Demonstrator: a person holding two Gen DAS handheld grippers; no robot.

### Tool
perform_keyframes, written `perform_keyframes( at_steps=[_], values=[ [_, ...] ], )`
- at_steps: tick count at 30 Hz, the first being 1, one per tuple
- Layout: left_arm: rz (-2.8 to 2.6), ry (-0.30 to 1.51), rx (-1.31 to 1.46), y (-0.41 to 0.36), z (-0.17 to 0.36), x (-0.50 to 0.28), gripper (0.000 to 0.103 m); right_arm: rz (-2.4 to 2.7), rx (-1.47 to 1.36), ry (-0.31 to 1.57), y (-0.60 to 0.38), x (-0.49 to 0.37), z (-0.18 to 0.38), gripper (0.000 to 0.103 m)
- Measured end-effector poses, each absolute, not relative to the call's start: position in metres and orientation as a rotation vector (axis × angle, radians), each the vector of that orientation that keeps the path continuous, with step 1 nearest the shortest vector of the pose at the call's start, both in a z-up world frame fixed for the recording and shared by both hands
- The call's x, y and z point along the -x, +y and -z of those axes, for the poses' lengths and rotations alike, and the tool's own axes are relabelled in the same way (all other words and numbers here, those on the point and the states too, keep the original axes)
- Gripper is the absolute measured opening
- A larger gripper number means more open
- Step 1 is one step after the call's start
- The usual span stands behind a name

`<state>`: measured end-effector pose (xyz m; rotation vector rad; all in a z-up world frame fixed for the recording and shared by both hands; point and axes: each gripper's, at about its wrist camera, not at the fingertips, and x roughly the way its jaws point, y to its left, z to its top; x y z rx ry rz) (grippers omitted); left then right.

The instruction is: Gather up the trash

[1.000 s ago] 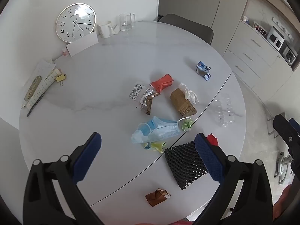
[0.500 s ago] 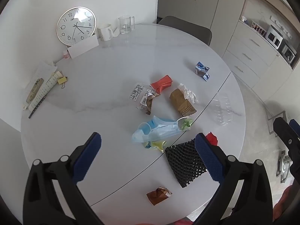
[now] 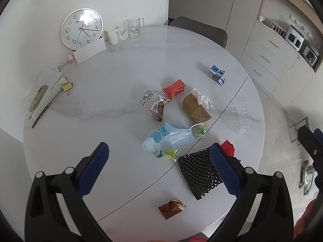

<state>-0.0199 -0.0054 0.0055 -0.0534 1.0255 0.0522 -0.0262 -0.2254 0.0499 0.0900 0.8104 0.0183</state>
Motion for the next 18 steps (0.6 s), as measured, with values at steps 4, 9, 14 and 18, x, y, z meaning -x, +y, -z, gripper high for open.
perform_keyframes(
  at_steps=[4, 9, 14, 18],
  values=[
    [-0.05, 1.027, 0.054, -0.0066, -0.005, 0.0217, 0.095, -0.018, -0.088, 0.812, -0.2252, 0.0273, -0.0492, 0.101],
    [-0.049, 1.022, 0.047, -0.0091, -0.0042, 0.0231, 0.095, -0.021, -0.083, 0.815, -0.2239, 0.0279, -0.0486, 0.101],
    [-0.047, 1.018, 0.04, -0.0103, -0.0044, 0.0234, 0.095, -0.024, -0.078, 0.823, -0.221, 0.0283, -0.0466, 0.101],
    [-0.046, 1.017, 0.038, -0.0108, -0.0046, 0.0238, 0.095, -0.025, -0.077, 0.825, -0.2212, 0.0286, -0.0466, 0.101]
  ],
)
